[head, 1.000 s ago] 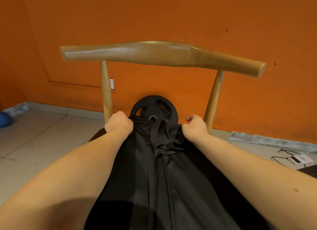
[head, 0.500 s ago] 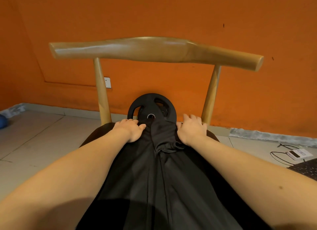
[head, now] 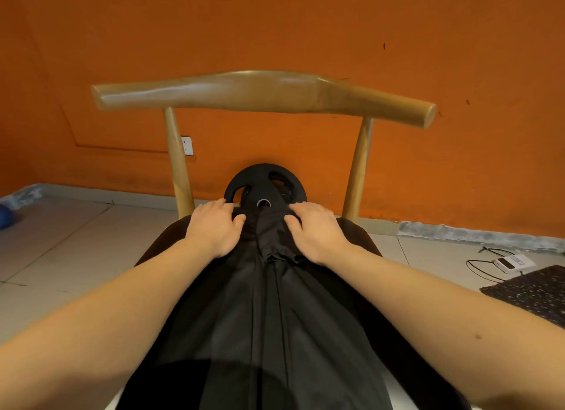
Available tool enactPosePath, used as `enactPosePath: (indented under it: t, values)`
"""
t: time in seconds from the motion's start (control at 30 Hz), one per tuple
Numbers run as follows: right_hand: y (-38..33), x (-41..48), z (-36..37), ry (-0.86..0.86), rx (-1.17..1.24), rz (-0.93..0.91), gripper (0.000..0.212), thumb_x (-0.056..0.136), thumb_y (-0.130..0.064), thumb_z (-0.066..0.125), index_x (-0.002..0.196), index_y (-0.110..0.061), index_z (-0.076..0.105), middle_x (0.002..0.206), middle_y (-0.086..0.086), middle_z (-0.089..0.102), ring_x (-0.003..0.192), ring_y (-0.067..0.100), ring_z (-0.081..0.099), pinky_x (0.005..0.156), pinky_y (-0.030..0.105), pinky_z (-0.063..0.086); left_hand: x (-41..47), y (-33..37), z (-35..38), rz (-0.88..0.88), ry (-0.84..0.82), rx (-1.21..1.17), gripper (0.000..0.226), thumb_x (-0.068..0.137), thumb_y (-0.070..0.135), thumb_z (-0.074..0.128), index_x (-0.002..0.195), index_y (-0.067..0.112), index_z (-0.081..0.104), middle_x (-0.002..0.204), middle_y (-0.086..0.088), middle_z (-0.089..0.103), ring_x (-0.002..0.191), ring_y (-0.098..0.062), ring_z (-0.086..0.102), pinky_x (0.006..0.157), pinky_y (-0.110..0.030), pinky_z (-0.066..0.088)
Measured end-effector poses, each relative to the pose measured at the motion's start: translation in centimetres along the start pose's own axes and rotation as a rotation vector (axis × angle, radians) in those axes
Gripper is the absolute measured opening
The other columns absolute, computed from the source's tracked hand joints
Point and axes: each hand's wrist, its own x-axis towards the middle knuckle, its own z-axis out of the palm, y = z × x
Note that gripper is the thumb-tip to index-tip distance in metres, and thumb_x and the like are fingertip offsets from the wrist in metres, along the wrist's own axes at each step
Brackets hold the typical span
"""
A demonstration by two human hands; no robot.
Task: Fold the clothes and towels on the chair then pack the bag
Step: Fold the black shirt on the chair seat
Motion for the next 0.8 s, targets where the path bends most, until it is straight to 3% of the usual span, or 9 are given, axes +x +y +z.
enactPosePath:
  t: [0.07,0.2,0.43,0.57,0.63,0.7,0.77,0.8]
  values:
    - [0.0,-2.3,-1.2,-0.044,0.081,0.044,0.047,0.108,-0.036,0.043,0.146,-0.012,0.054,0.149,0.006,0.055,0.142,0.024,0.044,0.120,0.039,0.032,-3.9,1.0,-1.0,0.096,0.049,-0.070,0.056,0.106,0.049,0.035,0.147,0.016,0.051,0.158,-0.007,0.043,0.146,-0.026,0.037,0.122,-0.042,0.025]
    - [0.0,-8.1,-2.6,-0.141,0.057,0.110,0.048,0.106,-0.032,0.049,0.150,-0.014,0.049,0.159,0.006,0.043,0.150,0.022,0.033,0.125,0.039,0.025,-12.6,1.6,-1.9,0.198,-0.062,-0.078,0.059,0.107,0.053,0.030,0.157,0.023,0.038,0.168,0.000,0.023,0.156,-0.017,0.013,0.127,-0.037,0.005]
    - [-2.1,-20.2,-5.6,-0.154,0.099,0.176,0.050,0.102,-0.028,0.058,0.150,-0.017,0.048,0.159,0.003,0.041,0.151,0.021,0.029,0.124,0.039,0.027,-24.7,0.7,-3.2,0.082,-0.153,-0.001,0.063,0.106,0.057,0.024,0.161,0.027,0.026,0.171,0.001,0.012,0.158,-0.020,-0.001,0.128,-0.041,0.002]
    - [-3.9,-26.1,-6.5,0.003,0.113,0.202,0.041,0.100,-0.026,0.061,0.140,-0.022,0.054,0.142,-0.003,0.052,0.137,0.017,0.042,0.117,0.037,0.038,-29.9,0.5,-3.9,-0.016,-0.112,0.050,0.064,0.105,0.059,0.028,0.160,0.028,0.027,0.170,-0.001,0.015,0.156,-0.025,0.006,0.127,-0.044,0.010]
    - [-4.3,-28.7,-6.5,0.112,0.167,0.255,0.025,0.098,-0.025,0.063,0.122,-0.027,0.059,0.117,-0.010,0.059,0.113,0.012,0.057,0.102,0.036,0.052,-32.6,0.6,-4.1,-0.070,0.031,0.001,0.056,0.103,0.053,0.044,0.150,0.023,0.046,0.158,-0.003,0.036,0.145,-0.027,0.028,0.118,-0.044,0.027]
    - [-4.5,-31.0,-6.4,0.134,0.250,0.365,0.009,0.097,-0.025,0.063,0.102,-0.028,0.056,0.096,-0.010,0.062,0.089,0.012,0.062,0.086,0.040,0.058,-34.7,0.5,-4.2,-0.148,0.182,-0.113,0.032,0.099,0.045,0.057,0.117,0.020,0.064,0.121,-0.001,0.060,0.116,-0.024,0.051,0.097,-0.041,0.042]
    - [-4.4,-33.0,-5.8,0.047,0.286,0.483,0.007,0.098,-0.026,0.062,0.094,-0.024,0.057,0.087,-0.004,0.064,0.082,0.015,0.064,0.083,0.043,0.059,-36.0,0.2,-4.5,-0.291,0.038,-0.352,0.033,0.099,0.043,0.058,0.087,0.013,0.063,0.089,-0.007,0.068,0.092,-0.028,0.064,0.080,-0.040,0.048]
    - [-4.2,-33.9,-5.4,-0.010,0.269,0.526,0.008,0.097,-0.027,0.063,0.093,-0.022,0.058,0.086,-0.002,0.065,0.083,0.018,0.064,0.083,0.044,0.059,-36.6,0.1,-4.6,-0.334,-0.090,-0.436,0.040,0.100,0.044,0.057,0.082,0.009,0.064,0.086,-0.012,0.071,0.089,-0.032,0.067,0.079,-0.040,0.051]
